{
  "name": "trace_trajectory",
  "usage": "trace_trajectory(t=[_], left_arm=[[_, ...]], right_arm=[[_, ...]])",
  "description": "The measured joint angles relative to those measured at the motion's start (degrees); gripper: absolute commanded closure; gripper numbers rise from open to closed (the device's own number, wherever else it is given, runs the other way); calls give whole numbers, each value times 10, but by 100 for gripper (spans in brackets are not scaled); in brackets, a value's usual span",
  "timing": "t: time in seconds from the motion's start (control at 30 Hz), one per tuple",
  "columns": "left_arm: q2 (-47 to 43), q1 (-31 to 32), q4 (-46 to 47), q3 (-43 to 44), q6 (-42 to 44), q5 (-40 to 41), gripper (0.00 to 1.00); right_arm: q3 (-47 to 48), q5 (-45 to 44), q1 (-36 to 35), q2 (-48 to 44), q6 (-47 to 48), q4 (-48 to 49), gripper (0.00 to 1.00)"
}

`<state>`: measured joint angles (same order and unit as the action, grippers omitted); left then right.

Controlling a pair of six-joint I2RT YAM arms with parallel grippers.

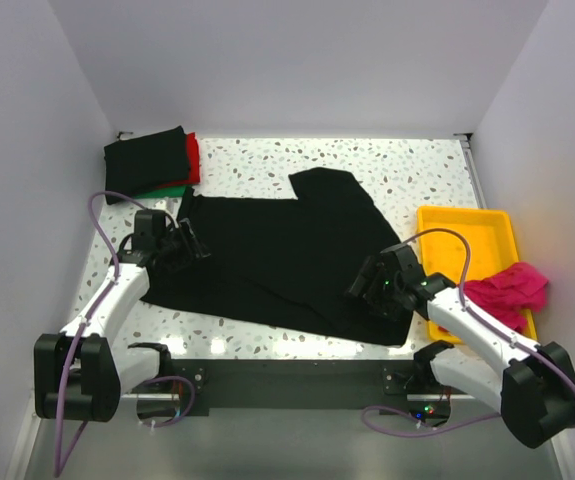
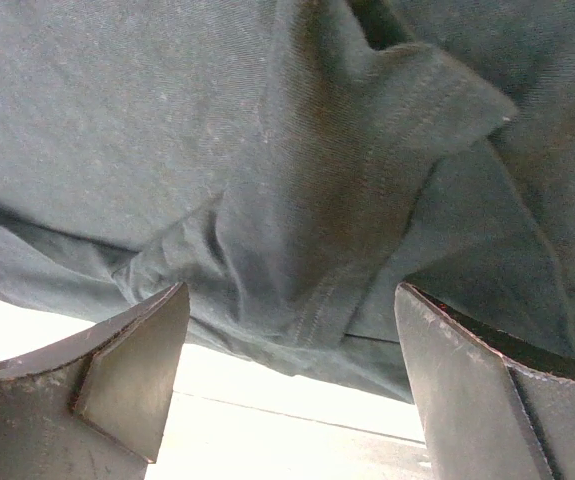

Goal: Fold and stack the t-shirts
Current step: Fold the tshirt

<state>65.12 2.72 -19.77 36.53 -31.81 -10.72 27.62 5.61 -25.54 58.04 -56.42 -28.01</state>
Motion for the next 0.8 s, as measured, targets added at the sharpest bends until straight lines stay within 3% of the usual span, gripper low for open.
trace_trajectory(t=[0.5, 0.8], left_arm=[[6, 0, 0, 0, 0, 0, 42], [6, 0, 0, 0, 0, 0, 42]], right_arm=[[-6, 14, -23, 47, -38, 70, 14], [73, 10, -23, 139, -37, 107, 14]])
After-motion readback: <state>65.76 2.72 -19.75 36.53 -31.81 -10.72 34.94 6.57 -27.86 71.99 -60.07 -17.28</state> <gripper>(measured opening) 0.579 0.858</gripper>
